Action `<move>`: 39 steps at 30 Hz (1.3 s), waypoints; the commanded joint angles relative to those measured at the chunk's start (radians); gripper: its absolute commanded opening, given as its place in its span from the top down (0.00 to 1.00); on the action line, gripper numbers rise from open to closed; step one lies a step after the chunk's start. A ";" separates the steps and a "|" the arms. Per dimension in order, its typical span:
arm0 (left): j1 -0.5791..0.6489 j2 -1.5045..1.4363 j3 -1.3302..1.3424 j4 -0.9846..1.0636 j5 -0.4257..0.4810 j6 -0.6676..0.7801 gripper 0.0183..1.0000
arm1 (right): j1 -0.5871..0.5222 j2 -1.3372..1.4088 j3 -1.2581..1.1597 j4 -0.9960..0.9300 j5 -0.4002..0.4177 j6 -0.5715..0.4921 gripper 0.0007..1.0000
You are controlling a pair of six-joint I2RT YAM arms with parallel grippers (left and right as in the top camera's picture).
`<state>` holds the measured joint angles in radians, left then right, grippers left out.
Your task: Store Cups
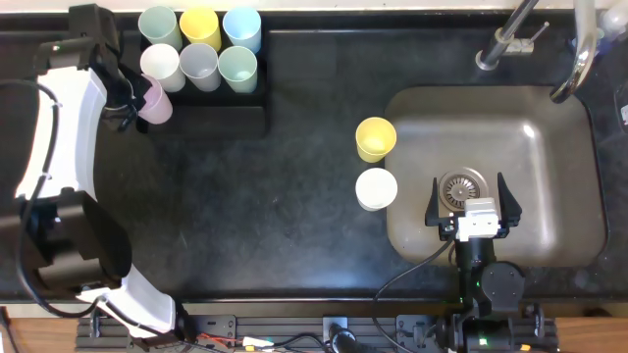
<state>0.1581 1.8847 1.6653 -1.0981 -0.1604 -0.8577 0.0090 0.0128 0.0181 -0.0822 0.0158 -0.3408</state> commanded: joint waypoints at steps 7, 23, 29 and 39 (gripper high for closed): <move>0.006 0.067 0.023 0.028 -0.020 0.016 0.98 | 0.005 -0.008 -0.014 0.005 0.007 0.004 0.00; 0.006 0.115 -0.006 0.042 -0.020 0.016 0.98 | 0.005 -0.008 -0.014 0.005 0.007 0.004 0.01; 0.006 0.113 -0.010 0.040 -0.016 0.017 0.00 | 0.005 -0.008 -0.014 0.005 0.007 0.004 0.00; -0.015 -0.039 -0.010 -0.055 -0.005 0.020 0.00 | 0.005 -0.008 -0.014 0.005 0.007 0.004 0.00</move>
<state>0.1566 1.9526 1.6577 -1.1286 -0.1673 -0.8539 0.0090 0.0128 0.0181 -0.0822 0.0158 -0.3405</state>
